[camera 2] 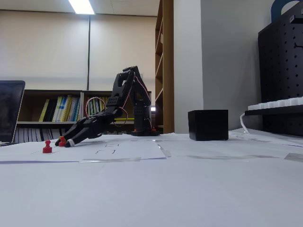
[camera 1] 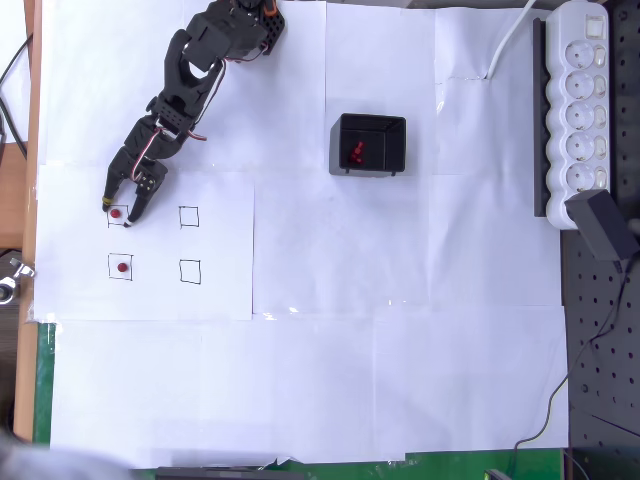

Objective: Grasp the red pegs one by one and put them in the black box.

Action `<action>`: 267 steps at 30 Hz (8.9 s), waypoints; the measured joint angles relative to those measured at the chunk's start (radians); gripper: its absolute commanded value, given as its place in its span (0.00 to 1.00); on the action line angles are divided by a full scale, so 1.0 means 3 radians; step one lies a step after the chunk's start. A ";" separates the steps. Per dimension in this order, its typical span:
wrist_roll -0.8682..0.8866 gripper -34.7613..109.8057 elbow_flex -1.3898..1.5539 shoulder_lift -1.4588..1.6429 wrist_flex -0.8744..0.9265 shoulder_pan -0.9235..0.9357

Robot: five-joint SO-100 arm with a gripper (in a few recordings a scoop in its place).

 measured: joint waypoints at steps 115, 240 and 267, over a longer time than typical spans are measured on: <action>-0.0256 0.37 0.1764 0.1058 0.0322 -0.0465; -0.1033 0.39 0.2654 -0.2045 0.7486 -0.4321; 0.0291 0.24 -0.2971 -0.6627 0.5952 -0.2071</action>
